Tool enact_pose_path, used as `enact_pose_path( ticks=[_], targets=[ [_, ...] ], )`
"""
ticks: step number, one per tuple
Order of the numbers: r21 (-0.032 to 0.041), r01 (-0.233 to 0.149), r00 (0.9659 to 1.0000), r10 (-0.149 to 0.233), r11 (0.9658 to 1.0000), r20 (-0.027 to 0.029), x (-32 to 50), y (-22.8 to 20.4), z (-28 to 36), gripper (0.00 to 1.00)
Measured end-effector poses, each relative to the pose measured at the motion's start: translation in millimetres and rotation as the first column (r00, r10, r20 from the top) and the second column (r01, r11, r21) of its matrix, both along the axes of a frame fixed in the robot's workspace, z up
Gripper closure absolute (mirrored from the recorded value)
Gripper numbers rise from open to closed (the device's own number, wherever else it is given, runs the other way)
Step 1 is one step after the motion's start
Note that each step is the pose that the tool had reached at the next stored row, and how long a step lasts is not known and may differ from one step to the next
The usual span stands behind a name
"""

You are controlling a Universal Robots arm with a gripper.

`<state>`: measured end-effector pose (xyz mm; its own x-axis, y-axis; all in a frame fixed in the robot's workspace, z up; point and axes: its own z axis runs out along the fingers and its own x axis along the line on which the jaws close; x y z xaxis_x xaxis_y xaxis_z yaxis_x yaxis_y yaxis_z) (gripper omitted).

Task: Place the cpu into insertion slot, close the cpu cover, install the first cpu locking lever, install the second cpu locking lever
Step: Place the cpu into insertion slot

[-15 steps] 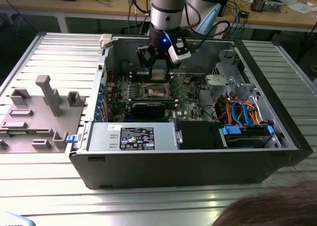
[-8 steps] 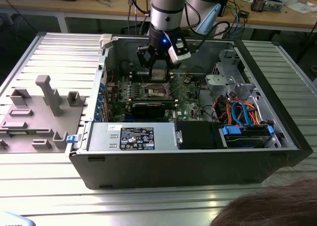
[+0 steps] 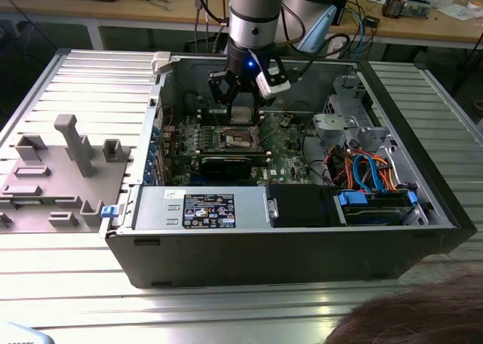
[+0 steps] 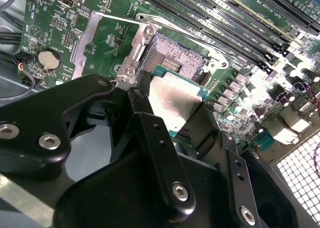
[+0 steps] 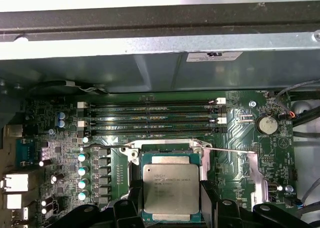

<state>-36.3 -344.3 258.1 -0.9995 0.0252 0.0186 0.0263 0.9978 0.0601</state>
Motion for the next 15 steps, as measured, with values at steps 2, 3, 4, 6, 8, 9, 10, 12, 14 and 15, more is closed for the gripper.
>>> enact_pose_path(
  ticks=[2,3,4,6,8,9,10,12,14,15],
  targets=[
    [0.0000,0.000,1.0000,0.000,1.0000,0.0000,0.0,0.0,-2.7,0.46],
    [-0.0001,0.000,1.0000,0.000,1.0000,-0.0001,0.0,0.0,-2.9,0.46],
    [0.0000,0.000,1.0000,0.000,1.0000,0.0000,0.0,0.0,-3.1,0.46],
    [0.0000,0.000,1.0000,0.000,1.0000,-0.0001,0.0,0.0,-3.8,0.46],
    [0.0001,0.000,1.0000,0.000,1.0000,0.0000,0.0,0.0,-4.1,0.46],
    [-0.0001,0.000,1.0000,0.000,1.0000,0.0000,0.0,0.0,-4.3,0.46],
    [0.0000,0.000,1.0000,0.000,1.0000,0.0000,0.0,0.0,-4.6,0.46],
    [0.0000,0.000,1.0000,0.000,1.0000,0.0000,0.0,0.0,-5.0,0.46],
    [0.0000,0.000,1.0000,0.000,1.0000,0.0000,0.0,0.0,-6.2,0.46],
    [0.0000,0.000,1.0000,0.000,1.0000,0.0000,0.0,0.0,-6.3,0.46]
  ],
)
